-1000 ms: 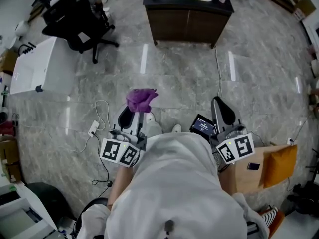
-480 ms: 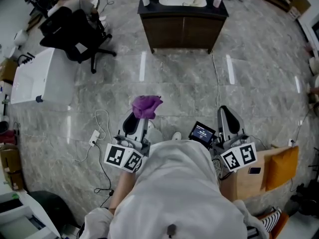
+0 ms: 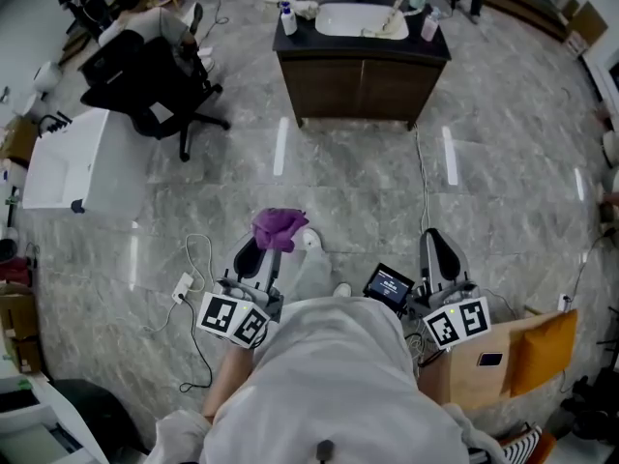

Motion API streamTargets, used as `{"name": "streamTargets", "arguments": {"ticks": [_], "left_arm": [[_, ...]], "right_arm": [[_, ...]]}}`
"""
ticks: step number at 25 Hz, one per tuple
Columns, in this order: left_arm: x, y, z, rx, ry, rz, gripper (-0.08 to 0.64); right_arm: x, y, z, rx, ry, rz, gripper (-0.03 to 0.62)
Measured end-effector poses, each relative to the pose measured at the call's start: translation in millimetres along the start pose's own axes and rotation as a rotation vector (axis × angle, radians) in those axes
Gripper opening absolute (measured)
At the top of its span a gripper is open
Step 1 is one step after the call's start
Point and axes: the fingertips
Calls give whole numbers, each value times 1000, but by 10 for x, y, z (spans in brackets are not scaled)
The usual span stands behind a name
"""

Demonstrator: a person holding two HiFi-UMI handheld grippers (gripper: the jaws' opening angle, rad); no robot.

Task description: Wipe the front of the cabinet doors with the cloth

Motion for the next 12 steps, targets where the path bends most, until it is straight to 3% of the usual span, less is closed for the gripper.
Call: {"name": "streamTargets", "arguments": {"ticks": [7, 12], "left_arm": [[-188, 329, -970, -70, 22, 52, 77], [-224, 682, -1684, -105, 18, 81, 77]], "right_arm": [[-165, -410, -629, -83, 51, 5, 29], [-173, -556, -1352, -71, 54, 42, 29]]}}
Point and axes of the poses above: the fingertips, and each gripper's own axes: z backward along the fingers, y to its left, x out of its top, and after that the axes turned 15 degrees about -y, right-handed
